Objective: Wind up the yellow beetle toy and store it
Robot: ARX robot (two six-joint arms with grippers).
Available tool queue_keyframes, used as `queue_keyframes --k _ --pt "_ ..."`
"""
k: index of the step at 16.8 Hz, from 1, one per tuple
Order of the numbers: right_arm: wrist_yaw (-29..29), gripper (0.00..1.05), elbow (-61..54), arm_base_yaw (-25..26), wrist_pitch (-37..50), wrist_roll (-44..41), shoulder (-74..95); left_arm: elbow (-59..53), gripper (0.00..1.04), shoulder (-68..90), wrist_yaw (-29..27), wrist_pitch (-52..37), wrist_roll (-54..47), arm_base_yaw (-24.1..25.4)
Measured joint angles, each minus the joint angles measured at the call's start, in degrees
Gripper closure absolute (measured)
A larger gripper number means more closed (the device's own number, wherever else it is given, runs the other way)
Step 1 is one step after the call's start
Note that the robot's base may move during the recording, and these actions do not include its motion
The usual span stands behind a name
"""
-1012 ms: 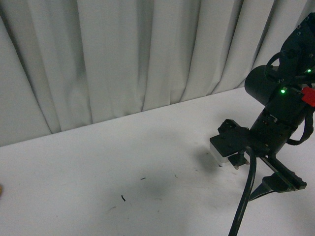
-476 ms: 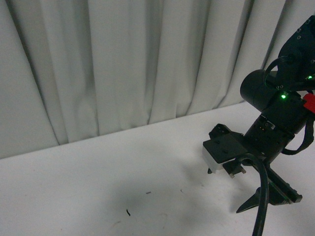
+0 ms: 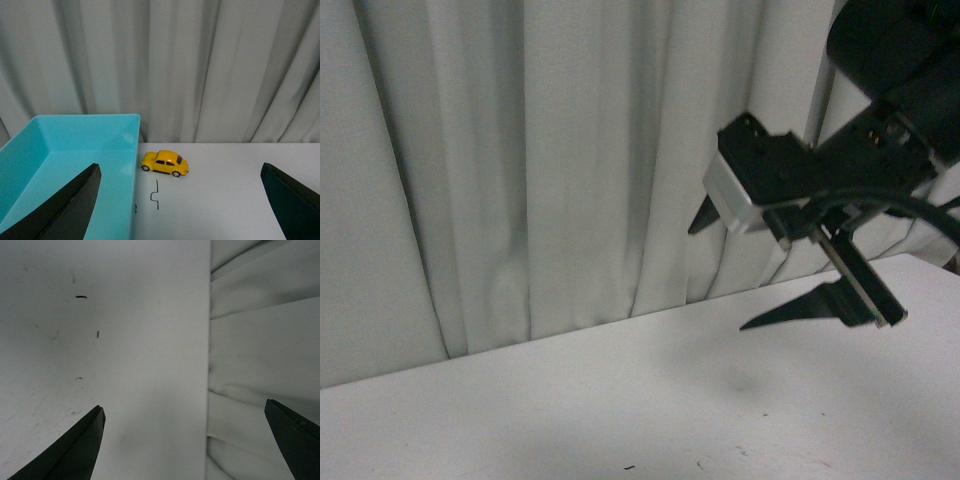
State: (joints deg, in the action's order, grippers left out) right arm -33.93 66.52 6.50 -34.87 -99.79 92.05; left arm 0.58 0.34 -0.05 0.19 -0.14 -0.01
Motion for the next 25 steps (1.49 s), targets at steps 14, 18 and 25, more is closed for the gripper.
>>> queue_keyframes --k 14,18,25 --pt "33.9 1.03 -54.0 -6.2 64.5 98.0 -50.4 0.0 0.07 0.0 0.0 0.0 0.0 0.0" --pt "33.9 1.03 -59.7 -6.2 62.5 98.8 -57.1 0.0 0.07 0.0 0.0 0.0 0.0 0.0" --pt "33.9 1.03 -63.9 -6.2 55.2 98.8 -69.2 0.0 0.07 0.0 0.0 0.0 0.0 0.0"
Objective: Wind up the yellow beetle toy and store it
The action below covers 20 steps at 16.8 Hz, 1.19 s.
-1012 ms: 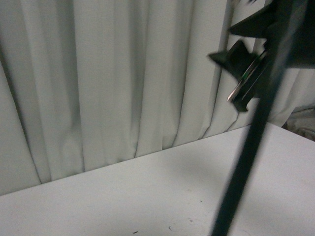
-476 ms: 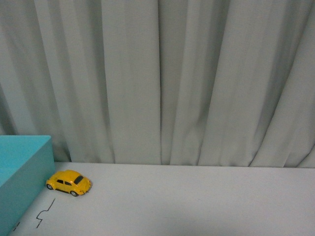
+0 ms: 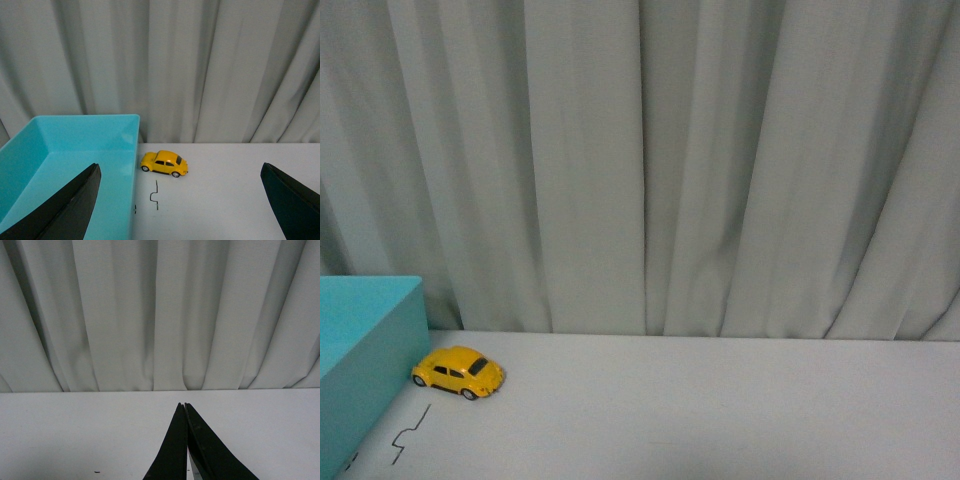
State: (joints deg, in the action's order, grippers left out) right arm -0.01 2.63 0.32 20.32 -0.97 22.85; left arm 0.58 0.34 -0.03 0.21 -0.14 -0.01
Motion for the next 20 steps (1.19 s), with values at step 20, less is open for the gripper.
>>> queue_keyframes --k 20 --pt "0.0 0.67 -2.0 0.0 -20.5 0.1 -22.7 0.0 0.07 0.0 0.0 0.0 0.0 0.0"
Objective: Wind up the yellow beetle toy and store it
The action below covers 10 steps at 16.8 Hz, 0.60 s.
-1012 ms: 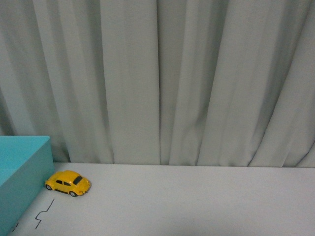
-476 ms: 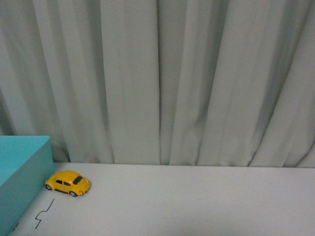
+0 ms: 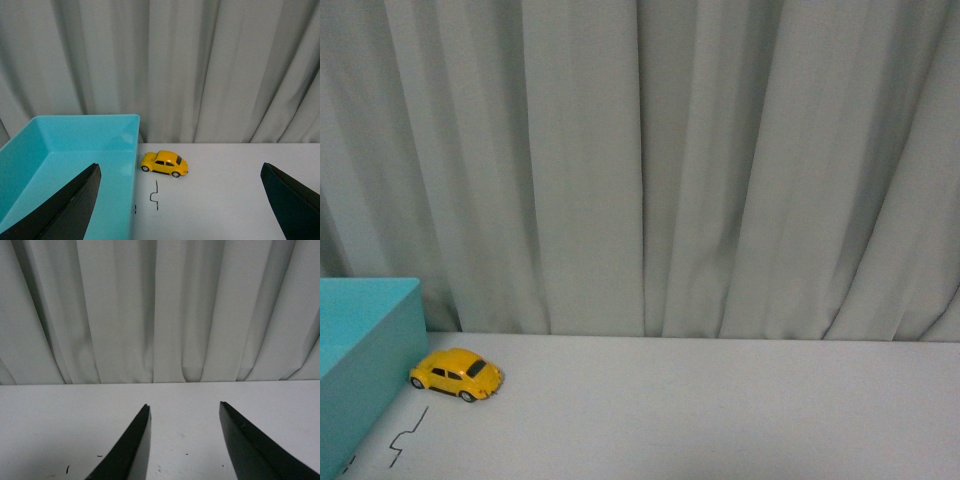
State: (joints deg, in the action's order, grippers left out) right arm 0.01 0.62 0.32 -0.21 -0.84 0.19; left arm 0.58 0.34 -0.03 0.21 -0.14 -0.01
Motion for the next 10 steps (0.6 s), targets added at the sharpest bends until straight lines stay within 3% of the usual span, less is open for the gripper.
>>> queue_keyframes --k 4,6,10 --pt "0.0 0.20 0.0 0.0 0.0 0.0 0.0 0.0 0.07 0.0 0.0 0.0 0.0 0.0" --pt "0.0 0.11 0.0 0.0 0.0 0.0 0.0 0.0 0.07 0.0 0.0 0.0 0.0 0.0" --pt "0.0 0.05 0.0 0.0 0.0 0.0 0.0 0.0 0.07 0.0 0.0 0.0 0.0 0.0"
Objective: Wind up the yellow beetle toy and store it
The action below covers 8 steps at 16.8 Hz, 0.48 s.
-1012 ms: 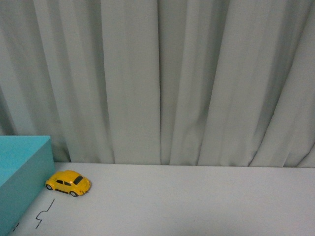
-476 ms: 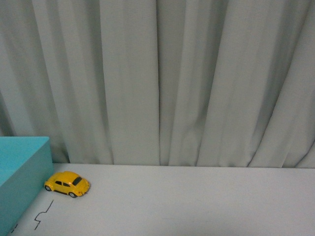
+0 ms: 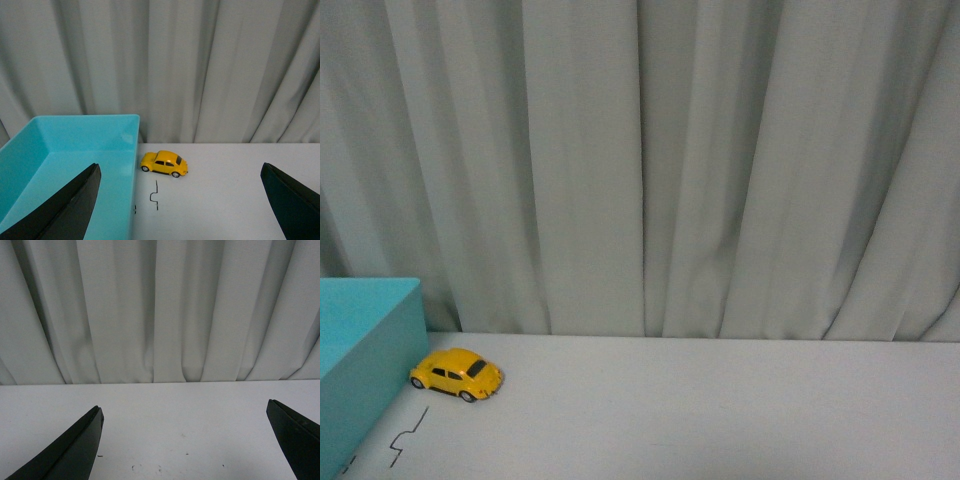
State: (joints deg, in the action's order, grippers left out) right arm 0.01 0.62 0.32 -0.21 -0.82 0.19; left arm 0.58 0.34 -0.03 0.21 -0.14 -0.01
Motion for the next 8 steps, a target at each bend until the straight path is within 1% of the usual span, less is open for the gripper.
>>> queue_keyframes --k 2,5,6,7,8 --pt "0.0 0.07 0.0 0.0 0.0 0.0 0.0 0.0 0.07 0.0 0.0 0.0 0.0 0.0" --pt "0.0 0.07 0.0 0.0 0.0 0.0 0.0 0.0 0.07 0.0 0.0 0.0 0.0 0.0" --pt "0.0 0.07 0.0 0.0 0.0 0.0 0.0 2.3 0.07 1.6 -2.1 7.8 2.9 -0.8" --pt "0.0 0.07 0.0 0.0 0.0 0.0 0.0 7.9 0.07 10.7 -6.7 18.4 9.6 -2.6" --pt "0.0 0.07 0.0 0.0 0.0 0.0 0.0 13.9 0.07 22.1 -5.8 17.8 17.9 1.6"
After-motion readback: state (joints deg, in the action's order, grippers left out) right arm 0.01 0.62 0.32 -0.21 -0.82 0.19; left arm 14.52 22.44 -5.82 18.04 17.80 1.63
